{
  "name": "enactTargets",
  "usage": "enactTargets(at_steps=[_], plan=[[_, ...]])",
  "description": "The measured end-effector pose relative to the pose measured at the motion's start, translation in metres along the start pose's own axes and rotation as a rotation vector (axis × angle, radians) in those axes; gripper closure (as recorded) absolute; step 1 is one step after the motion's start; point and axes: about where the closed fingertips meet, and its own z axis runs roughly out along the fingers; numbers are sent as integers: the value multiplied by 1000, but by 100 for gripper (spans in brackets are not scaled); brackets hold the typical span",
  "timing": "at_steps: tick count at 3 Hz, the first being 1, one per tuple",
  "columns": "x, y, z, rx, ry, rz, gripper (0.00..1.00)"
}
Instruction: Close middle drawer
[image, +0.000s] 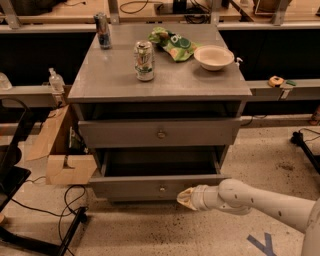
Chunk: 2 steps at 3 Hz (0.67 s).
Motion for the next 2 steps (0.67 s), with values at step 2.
enactTargets(at_steps=[2], plan=[[8, -50, 17, 11, -3, -18, 100]])
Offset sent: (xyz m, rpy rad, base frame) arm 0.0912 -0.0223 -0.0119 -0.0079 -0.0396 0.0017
